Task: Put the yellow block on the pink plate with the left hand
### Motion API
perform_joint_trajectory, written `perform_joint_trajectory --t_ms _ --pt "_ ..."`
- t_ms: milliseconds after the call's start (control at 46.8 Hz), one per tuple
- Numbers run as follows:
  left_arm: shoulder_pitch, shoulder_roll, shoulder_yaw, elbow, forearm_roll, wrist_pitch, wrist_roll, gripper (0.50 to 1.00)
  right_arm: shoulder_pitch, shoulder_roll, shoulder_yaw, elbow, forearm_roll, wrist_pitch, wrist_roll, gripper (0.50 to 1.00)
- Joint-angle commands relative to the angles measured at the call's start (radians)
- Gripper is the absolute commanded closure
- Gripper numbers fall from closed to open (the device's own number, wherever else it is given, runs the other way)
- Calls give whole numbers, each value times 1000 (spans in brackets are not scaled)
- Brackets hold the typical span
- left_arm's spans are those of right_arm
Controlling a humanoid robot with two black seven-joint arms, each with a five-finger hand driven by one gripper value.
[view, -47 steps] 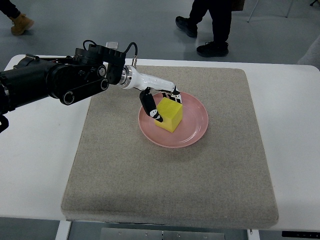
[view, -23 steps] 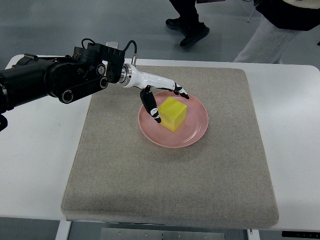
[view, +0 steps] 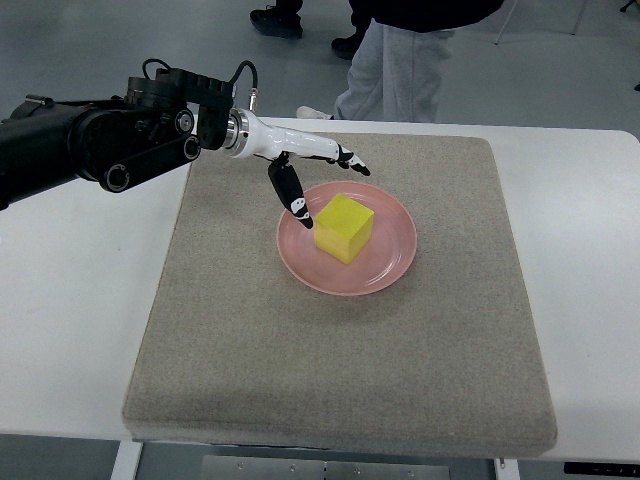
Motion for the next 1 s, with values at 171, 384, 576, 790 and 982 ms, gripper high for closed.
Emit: perform_joint_trajectory --t_ms 171,384,576,790,982 --pt "0 44 -25 9 0 0 0 506 0 0 -1 0 0 -1 0 576" --pt "17 72 -58 89 -2 6 0 508 0 0 0 0 0 1 0 576" --pt "38 72 -98 213 -24 11 -2 508 0 0 0 0 0 -1 0 576" --pt "51 68 -99 367 -135 15 -2 508 0 0 0 0 0 1 0 576" --pt "78 58 -99 463 -247 29 5 508 -1 0 0 0 0 1 0 576"
